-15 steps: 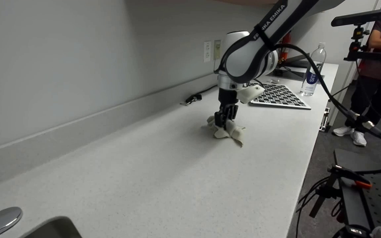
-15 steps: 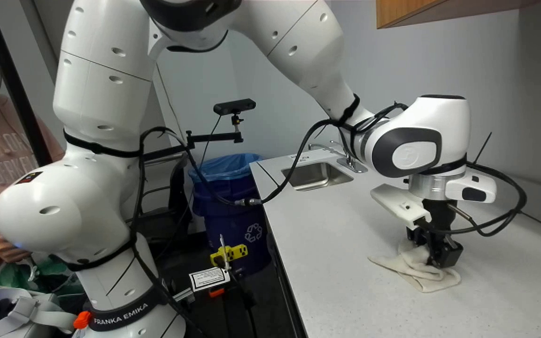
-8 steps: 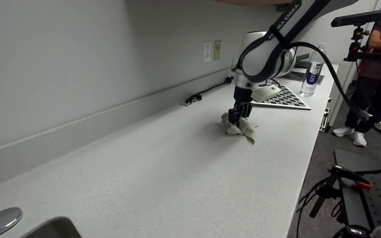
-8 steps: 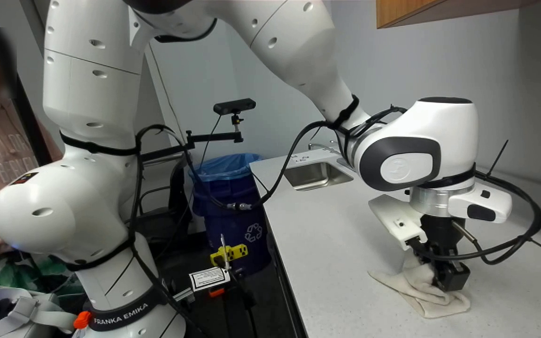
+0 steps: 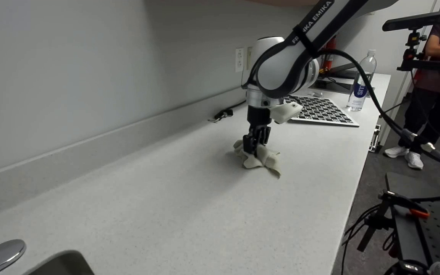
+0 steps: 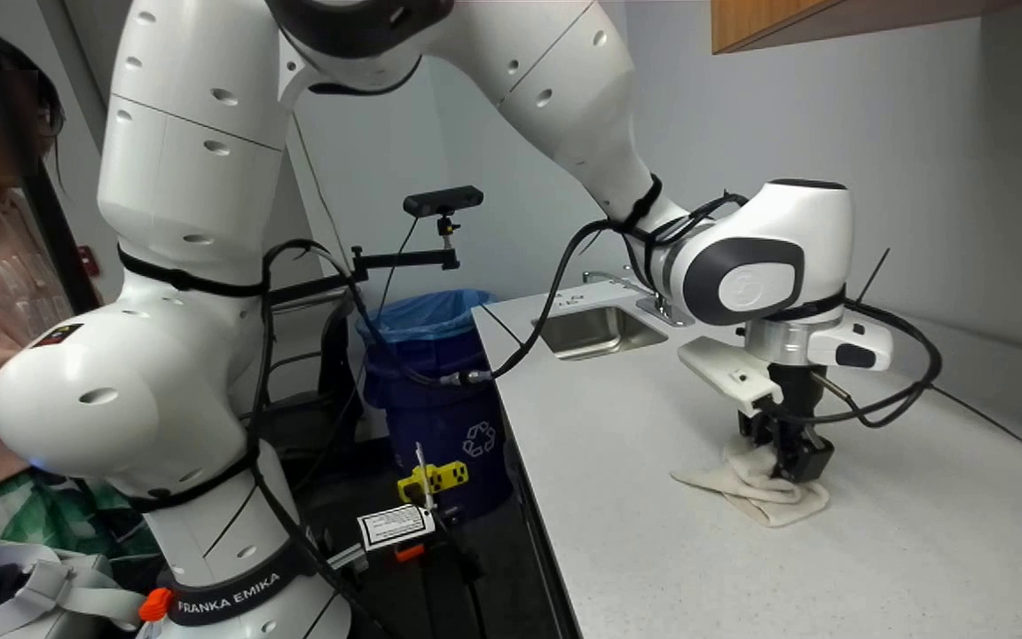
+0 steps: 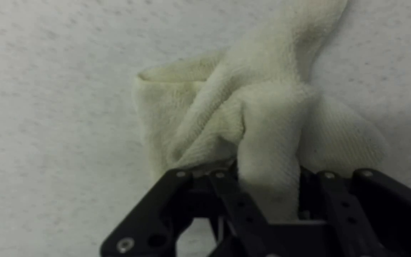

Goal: Wipe the counter with the cloth

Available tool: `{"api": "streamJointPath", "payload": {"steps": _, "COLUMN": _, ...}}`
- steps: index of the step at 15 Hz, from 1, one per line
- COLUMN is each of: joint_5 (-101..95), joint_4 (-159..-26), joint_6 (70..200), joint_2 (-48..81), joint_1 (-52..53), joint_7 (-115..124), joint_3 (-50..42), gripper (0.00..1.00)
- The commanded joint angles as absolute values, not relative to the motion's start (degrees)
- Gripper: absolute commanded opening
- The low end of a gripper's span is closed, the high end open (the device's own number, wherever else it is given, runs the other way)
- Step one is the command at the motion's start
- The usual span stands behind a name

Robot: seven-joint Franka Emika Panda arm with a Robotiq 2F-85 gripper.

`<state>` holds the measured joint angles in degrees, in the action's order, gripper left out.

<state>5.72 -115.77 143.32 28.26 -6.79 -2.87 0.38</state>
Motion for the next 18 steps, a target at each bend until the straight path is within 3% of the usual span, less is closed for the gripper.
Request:
{"api": "streamJointPath", "payload": {"steps": 1, "joint_5": 4.23, "joint_4": -105.82, "joint_6": 135.90, "joint_2": 34.64, "joint_1": -3.01, "joint_7": -4.37, "joint_3": 2.88, "gripper": 0.04}}
{"api": "streamJointPath", "payload": {"steps": 10, "joint_5": 0.41, "joint_4": -91.85, "joint_6": 125.29, "joint_2": 41.96, "joint_1": 2.40, "joint_7": -7.36, "joint_3": 5.07, "gripper": 0.04}}
{"api": "streamJointPath", "payload": {"steps": 18, "joint_5": 2.87, "joint_4": -104.07, "joint_6": 133.07, "joint_2": 33.93, "joint_1": -3.53, "joint_7": -5.74, "joint_3": 1.02, "gripper": 0.04}}
